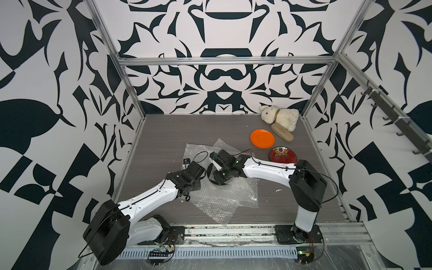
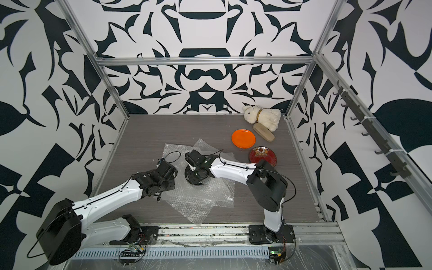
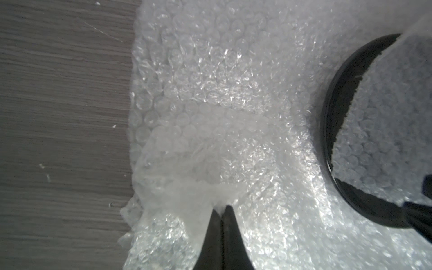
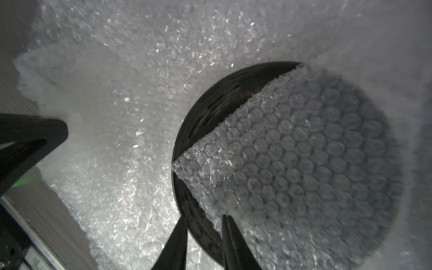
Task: Unpack dinner plates from bubble wrap
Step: Unwrap the bubble wrap.
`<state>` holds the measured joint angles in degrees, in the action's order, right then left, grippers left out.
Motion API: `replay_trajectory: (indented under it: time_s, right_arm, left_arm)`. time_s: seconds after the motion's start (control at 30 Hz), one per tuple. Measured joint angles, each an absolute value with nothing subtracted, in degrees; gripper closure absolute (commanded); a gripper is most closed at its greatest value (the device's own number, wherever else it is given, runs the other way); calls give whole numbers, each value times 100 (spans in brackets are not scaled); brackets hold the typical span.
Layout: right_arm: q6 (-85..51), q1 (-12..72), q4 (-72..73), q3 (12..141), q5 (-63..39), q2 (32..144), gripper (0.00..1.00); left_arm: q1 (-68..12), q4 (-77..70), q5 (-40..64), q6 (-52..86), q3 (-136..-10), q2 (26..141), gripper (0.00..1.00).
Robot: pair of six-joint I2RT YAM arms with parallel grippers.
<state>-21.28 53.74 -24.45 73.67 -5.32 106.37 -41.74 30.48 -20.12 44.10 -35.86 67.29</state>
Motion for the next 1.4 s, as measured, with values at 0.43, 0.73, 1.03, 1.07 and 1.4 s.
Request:
replay_trajectory:
  time_s: [0.43, 0.73, 1.03, 1.07, 1.4]
  right_arm:
    - [-2191, 5411, -2694, 8200, -513, 11378, 69]
    - [-2224, 5422, -2897, 8331, -443, 11566, 69]
    - [-2226, 5492, -3159, 8573, -217, 11804, 65]
    - [-2226, 5502, -3181, 8589, -200, 11806, 64]
    - [-2239, 5522, -3280, 8667, -115, 11880, 72]
  left_arm:
    - [-4174, 2816, -1962, 4510, -3435, 6521, 100]
    - [-4174, 2814, -1966, 4525, -3435, 6521, 100]
    - [-4174, 2814, -1966, 4525, -3435, 6521, 100]
    - [-4174, 2814, -1966, 4525, -3435, 6521, 100]
    - [-4174, 2816, -1966, 4521, -3435, 6521, 100]
